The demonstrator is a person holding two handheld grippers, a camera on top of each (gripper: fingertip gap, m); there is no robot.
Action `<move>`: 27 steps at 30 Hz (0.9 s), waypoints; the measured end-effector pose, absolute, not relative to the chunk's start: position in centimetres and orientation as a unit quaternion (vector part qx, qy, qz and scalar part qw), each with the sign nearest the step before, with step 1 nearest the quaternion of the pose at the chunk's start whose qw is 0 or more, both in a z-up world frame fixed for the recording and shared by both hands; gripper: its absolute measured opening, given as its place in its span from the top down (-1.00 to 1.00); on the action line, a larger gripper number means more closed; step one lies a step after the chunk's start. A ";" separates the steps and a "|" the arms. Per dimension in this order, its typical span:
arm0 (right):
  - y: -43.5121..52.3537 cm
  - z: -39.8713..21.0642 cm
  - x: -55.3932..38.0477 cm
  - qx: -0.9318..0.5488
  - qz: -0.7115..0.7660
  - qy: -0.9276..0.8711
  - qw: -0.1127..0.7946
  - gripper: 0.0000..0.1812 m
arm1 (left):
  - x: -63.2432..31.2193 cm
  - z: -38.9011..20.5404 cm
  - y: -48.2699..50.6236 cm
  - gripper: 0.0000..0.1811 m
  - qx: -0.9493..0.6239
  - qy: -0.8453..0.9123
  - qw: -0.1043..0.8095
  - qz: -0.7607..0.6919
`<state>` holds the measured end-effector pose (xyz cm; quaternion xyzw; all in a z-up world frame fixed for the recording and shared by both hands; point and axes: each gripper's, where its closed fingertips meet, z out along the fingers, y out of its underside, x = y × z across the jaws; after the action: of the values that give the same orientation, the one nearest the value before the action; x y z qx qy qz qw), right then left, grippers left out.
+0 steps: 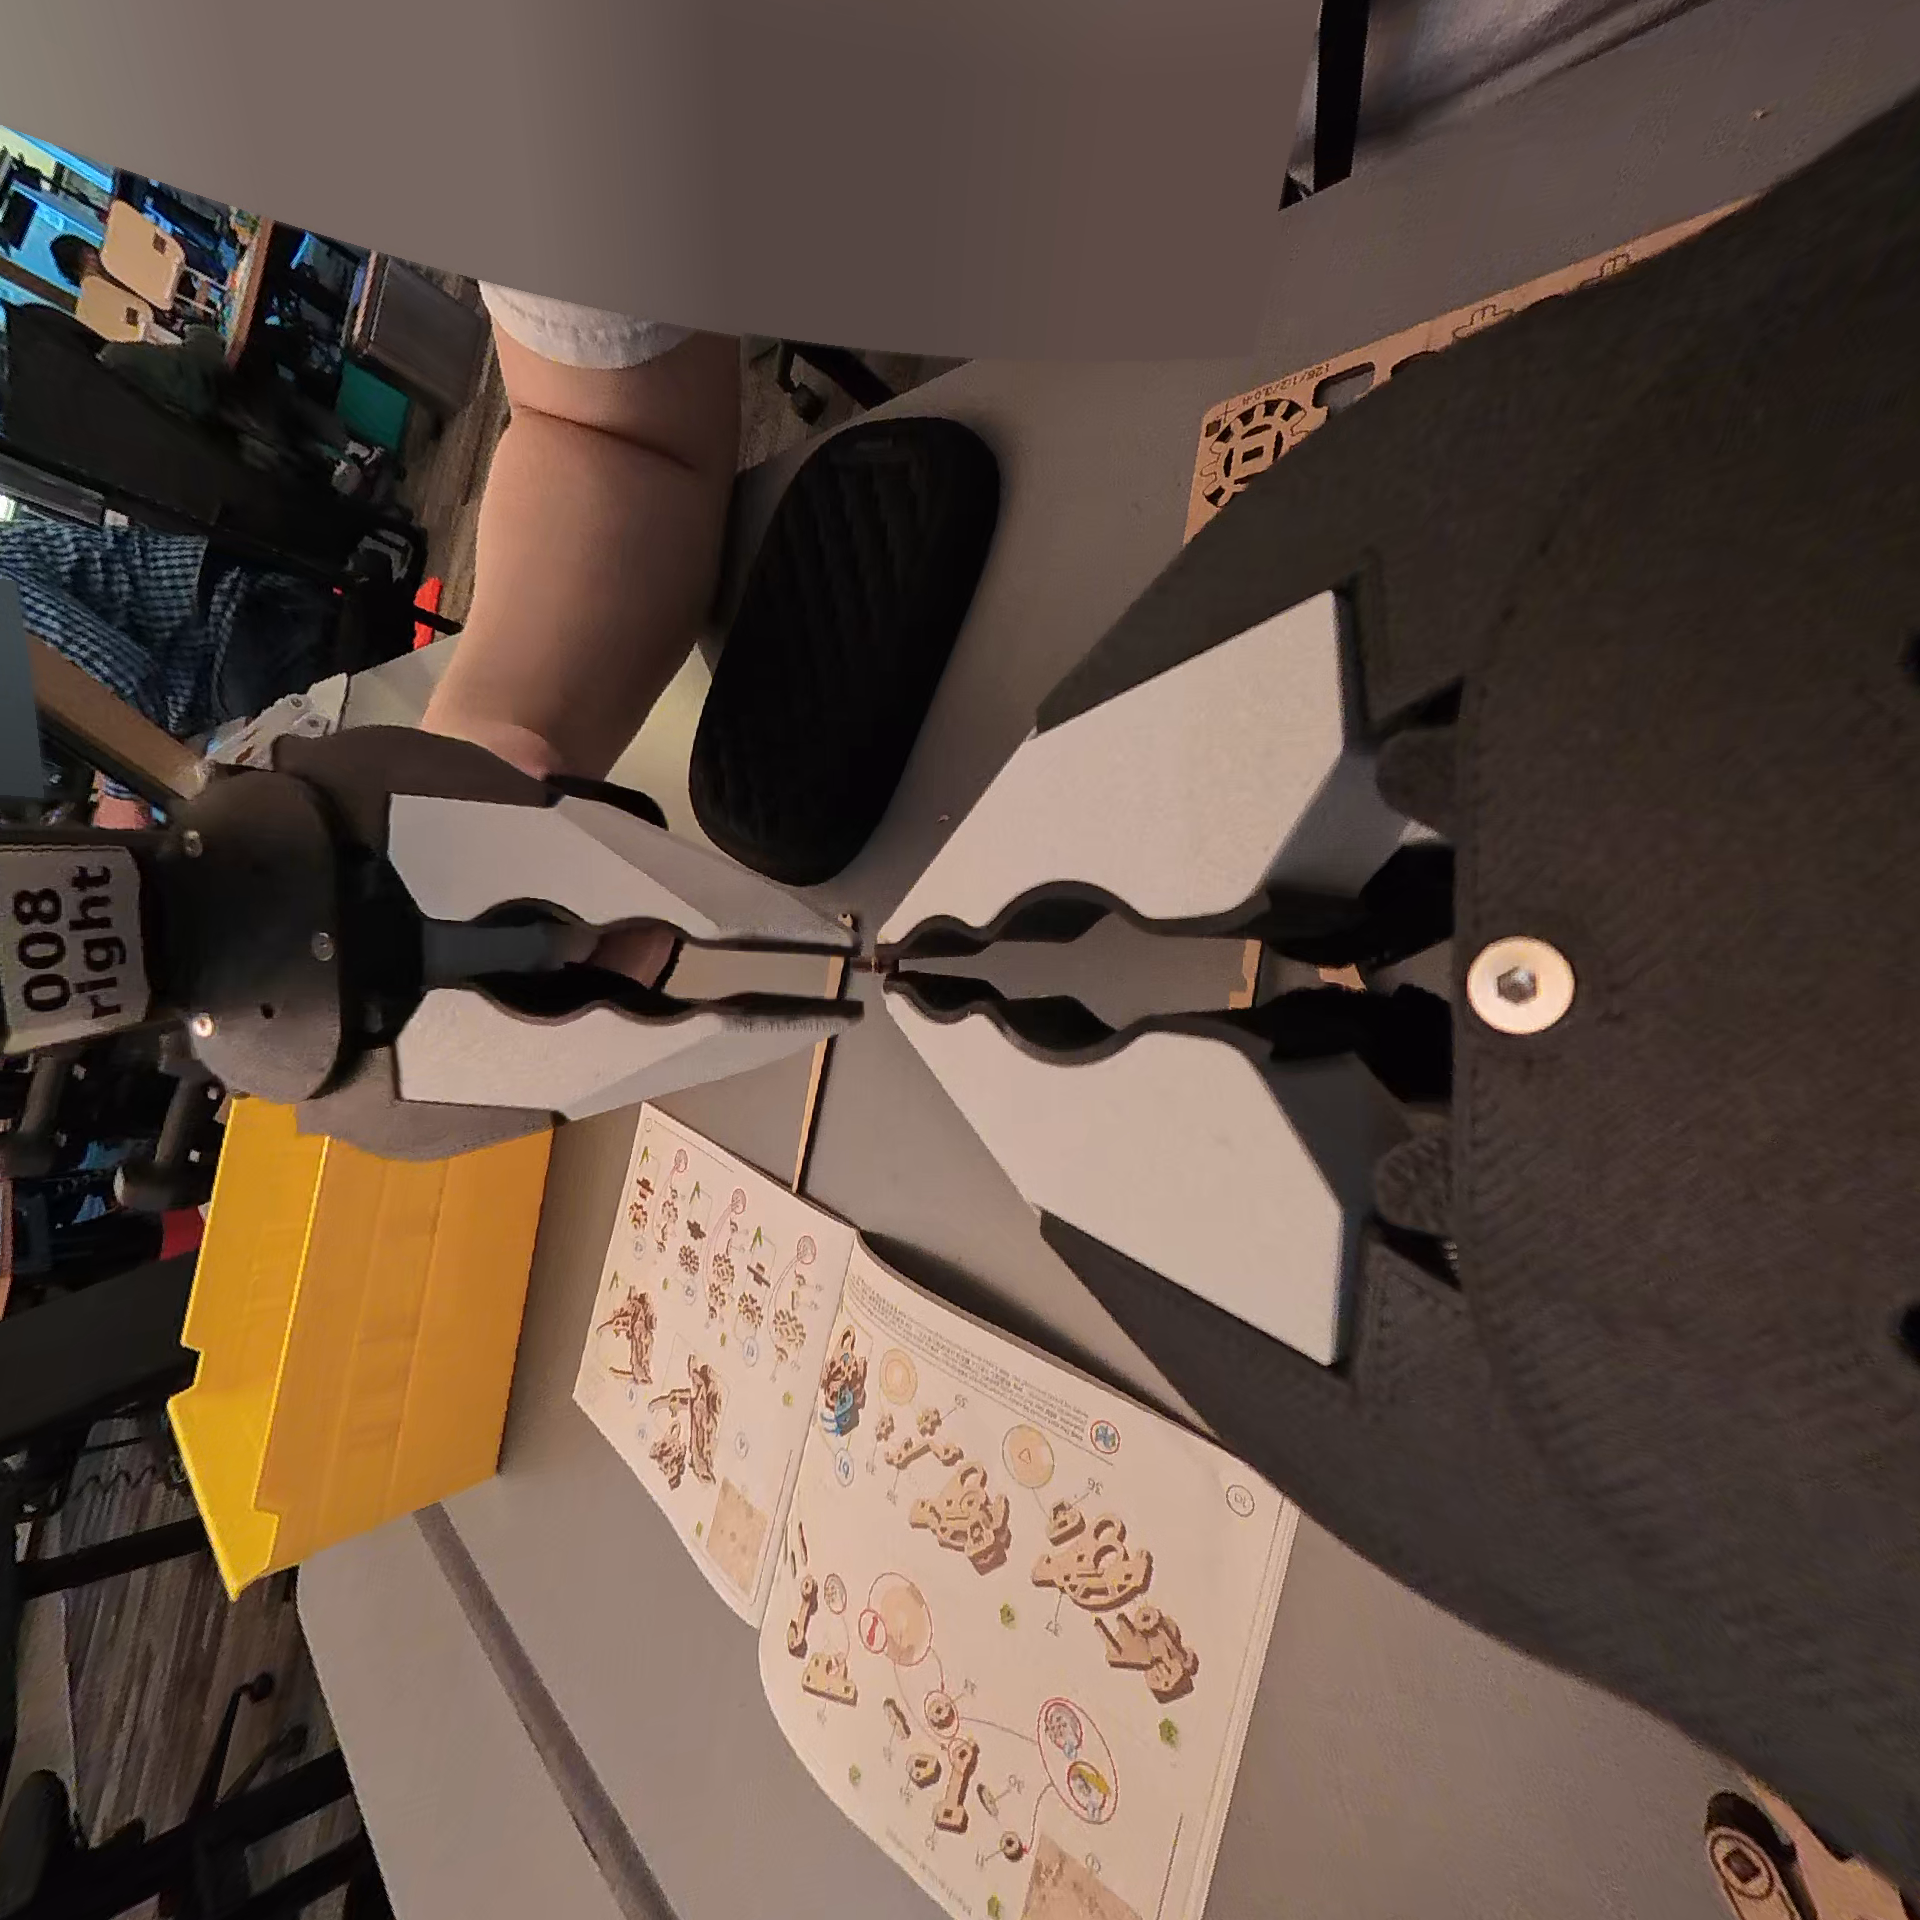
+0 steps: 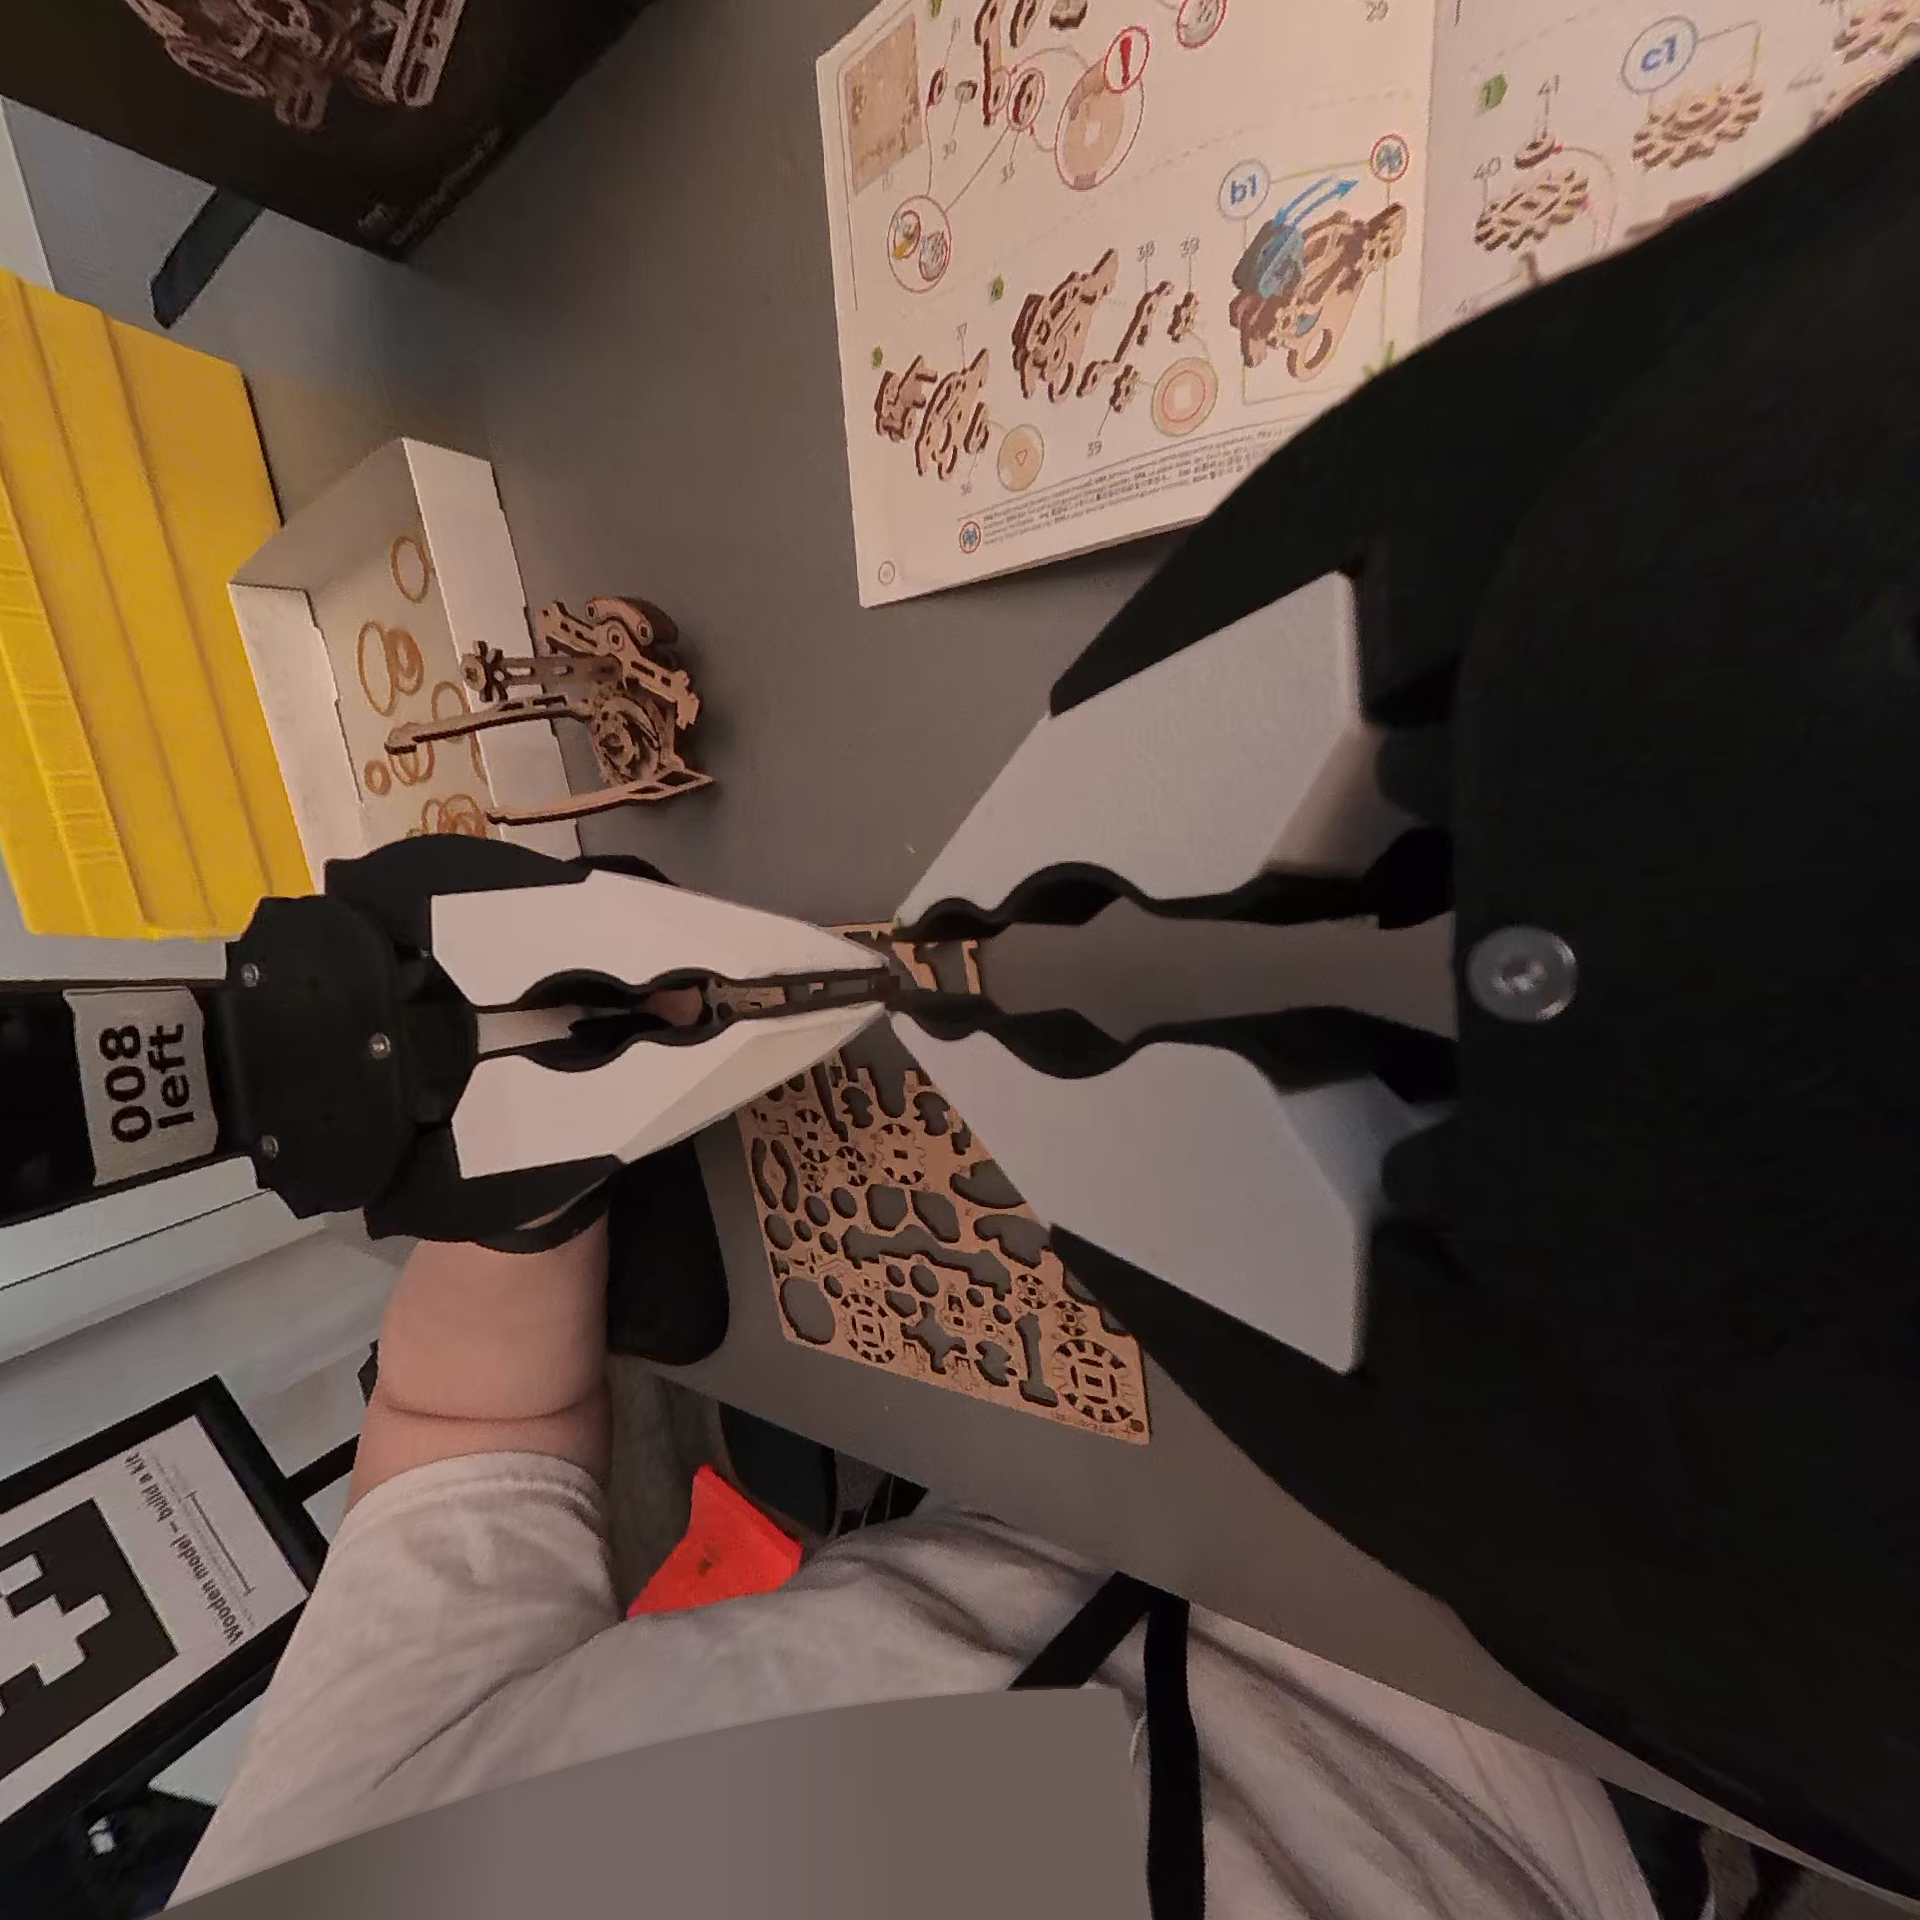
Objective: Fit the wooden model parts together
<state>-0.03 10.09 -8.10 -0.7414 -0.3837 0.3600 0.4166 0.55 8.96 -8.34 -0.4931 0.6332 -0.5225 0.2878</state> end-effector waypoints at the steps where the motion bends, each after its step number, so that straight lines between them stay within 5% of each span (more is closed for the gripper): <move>1: 10.1 -8.1 -0.1 -0.740 0.364 -0.382 0.418 0.96 | 0.5 -8.4 9.0 1.00 -0.494 0.633 0.288 -0.522; 27: 9.6 -8.3 -0.7 -0.725 0.404 -0.375 0.412 1.00 | 0.6 -8.6 8.7 1.00 -0.494 0.636 0.282 -0.522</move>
<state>-0.66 9.58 -8.34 -0.7251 -0.3749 0.4045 0.4124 0.62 8.71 -8.58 -0.4939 0.6362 -0.5216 0.2815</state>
